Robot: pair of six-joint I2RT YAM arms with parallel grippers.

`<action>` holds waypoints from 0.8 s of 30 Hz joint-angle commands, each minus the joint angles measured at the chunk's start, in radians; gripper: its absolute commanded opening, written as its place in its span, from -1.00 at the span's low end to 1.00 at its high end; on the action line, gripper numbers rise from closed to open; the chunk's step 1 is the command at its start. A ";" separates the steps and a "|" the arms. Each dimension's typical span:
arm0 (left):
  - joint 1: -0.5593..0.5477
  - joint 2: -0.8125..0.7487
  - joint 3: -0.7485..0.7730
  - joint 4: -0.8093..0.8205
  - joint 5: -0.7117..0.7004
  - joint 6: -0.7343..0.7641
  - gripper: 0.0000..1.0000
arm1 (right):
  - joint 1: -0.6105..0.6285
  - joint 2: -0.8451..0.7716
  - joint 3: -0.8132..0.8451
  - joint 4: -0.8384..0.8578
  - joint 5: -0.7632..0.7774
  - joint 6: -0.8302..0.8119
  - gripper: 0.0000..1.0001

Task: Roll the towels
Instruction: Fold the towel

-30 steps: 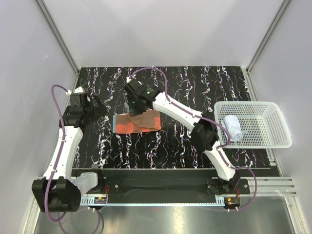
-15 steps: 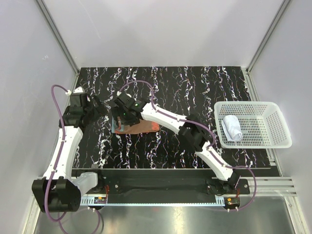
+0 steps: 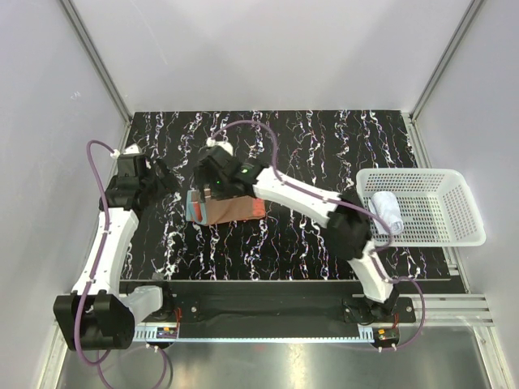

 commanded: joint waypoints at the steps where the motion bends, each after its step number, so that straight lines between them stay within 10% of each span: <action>1: 0.004 0.015 -0.016 0.053 0.042 0.020 0.94 | -0.024 -0.237 -0.130 0.044 0.127 0.014 0.99; 10: -0.028 0.110 -0.019 0.065 0.151 0.041 0.73 | -0.219 -0.500 -0.758 0.231 0.019 0.169 0.83; 24: -0.119 0.274 0.014 0.009 0.127 0.055 0.72 | -0.235 -0.285 -0.776 0.369 -0.114 0.166 0.43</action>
